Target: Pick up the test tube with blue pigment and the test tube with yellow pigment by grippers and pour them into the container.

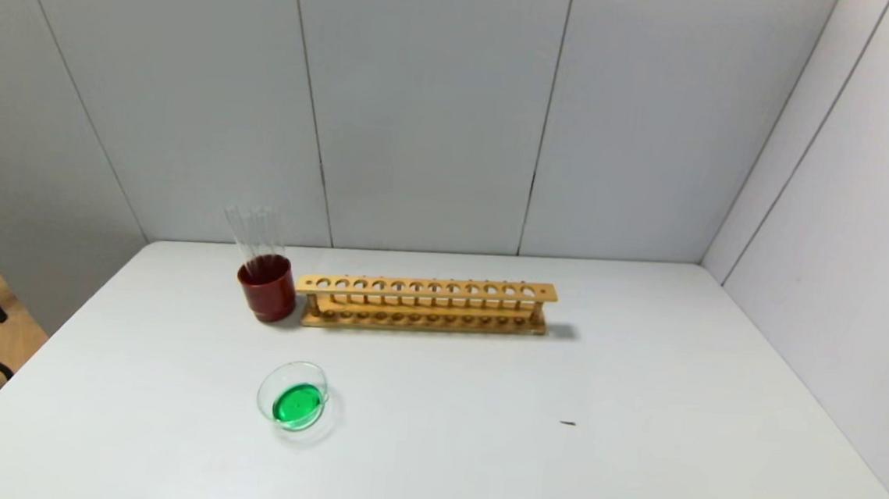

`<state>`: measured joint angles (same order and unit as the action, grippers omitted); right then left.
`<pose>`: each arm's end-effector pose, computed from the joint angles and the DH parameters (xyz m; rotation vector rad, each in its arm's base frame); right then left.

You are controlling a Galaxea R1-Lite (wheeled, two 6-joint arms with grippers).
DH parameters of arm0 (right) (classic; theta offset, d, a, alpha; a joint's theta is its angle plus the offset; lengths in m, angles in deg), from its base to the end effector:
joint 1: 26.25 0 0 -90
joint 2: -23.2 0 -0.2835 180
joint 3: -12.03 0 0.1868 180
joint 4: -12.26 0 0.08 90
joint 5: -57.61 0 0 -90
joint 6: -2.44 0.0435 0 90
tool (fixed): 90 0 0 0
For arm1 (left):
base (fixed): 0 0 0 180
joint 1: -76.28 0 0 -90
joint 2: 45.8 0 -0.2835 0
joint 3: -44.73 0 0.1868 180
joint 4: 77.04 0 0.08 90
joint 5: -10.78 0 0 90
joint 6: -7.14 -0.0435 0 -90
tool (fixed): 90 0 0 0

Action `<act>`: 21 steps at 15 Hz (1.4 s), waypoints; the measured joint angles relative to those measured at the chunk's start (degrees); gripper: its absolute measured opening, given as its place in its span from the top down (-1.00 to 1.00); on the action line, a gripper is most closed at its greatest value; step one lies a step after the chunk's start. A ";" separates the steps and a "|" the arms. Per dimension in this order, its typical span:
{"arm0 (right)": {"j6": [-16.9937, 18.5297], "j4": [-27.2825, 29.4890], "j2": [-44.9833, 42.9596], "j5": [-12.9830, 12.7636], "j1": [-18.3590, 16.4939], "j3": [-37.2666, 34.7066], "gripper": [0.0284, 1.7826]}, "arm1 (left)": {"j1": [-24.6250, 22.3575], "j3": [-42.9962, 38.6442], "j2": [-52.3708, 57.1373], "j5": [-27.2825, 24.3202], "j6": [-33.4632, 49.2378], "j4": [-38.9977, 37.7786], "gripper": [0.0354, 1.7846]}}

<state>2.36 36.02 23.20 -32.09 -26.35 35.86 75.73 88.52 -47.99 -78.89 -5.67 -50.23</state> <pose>0.0109 0.0002 0.0756 -0.0014 -0.0012 0.0035 -0.0242 0.0000 0.1664 0.2228 -0.2554 0.0441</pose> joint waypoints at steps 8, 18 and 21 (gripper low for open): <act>0.00 0.00 0.00 0.00 0.00 0.00 -0.96 | 0.30 -19.69 2.22 0.00 0.83 -7.41 -0.96; 0.00 0.00 0.00 0.00 0.00 0.00 -0.96 | 0.30 -19.38 2.29 -3.24 5.88 -0.98 -0.96; 0.00 0.00 0.00 0.00 0.00 0.00 -0.96 | 0.30 -19.41 2.29 -3.19 5.92 -0.94 -0.96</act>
<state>2.36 36.02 23.20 -32.09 -26.35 35.86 76.04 69.12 -45.70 -82.08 0.26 -51.17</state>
